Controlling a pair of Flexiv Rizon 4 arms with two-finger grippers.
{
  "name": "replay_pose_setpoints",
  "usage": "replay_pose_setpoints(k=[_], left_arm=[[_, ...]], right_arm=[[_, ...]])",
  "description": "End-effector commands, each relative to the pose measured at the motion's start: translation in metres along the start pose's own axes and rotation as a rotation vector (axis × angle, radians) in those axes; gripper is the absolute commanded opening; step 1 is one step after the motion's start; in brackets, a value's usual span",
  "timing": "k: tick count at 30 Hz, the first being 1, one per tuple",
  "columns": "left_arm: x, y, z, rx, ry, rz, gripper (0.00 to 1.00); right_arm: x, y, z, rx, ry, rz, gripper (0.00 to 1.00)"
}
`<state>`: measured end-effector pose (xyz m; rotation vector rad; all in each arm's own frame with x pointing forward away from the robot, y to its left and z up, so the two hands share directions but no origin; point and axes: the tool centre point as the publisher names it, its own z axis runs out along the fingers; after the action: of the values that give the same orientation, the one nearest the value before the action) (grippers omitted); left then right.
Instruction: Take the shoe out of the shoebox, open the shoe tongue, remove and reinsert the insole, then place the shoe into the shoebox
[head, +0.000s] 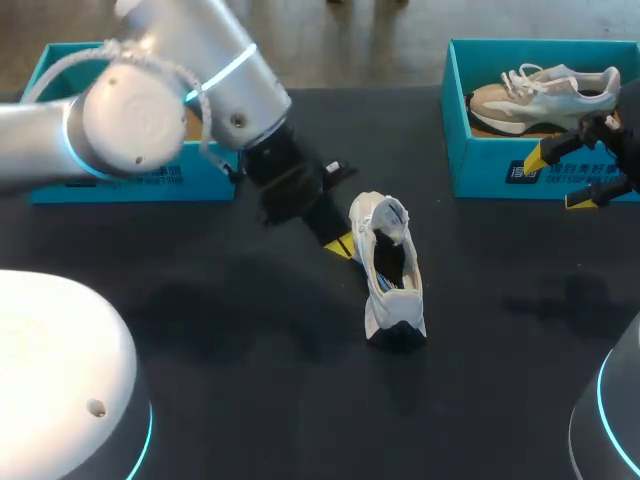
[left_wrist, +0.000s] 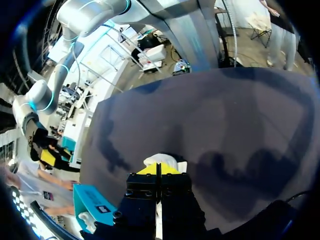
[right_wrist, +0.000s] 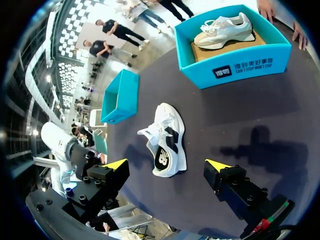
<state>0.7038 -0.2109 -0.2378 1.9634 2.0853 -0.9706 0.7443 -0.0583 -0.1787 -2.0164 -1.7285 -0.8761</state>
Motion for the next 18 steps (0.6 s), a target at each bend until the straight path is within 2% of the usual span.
replay_pose_setpoints(k=[1,16,18], left_arm=[[-0.0028,0.0008,-0.0038,-0.008,0.274,0.051,0.00],[-0.0028,0.0008,-0.0038,-0.008,0.274,0.051,0.00],[-0.0032,0.0088,-0.0011,0.014,0.276,0.047,0.00]], right_arm=[[0.0006,-0.0005,0.0004,-0.001,-0.004,0.002,1.00],[0.0006,-0.0005,0.0004,-0.001,-0.004,0.002,1.00],[0.0006,-0.0005,0.0004,-0.001,-0.004,0.002,1.00]])
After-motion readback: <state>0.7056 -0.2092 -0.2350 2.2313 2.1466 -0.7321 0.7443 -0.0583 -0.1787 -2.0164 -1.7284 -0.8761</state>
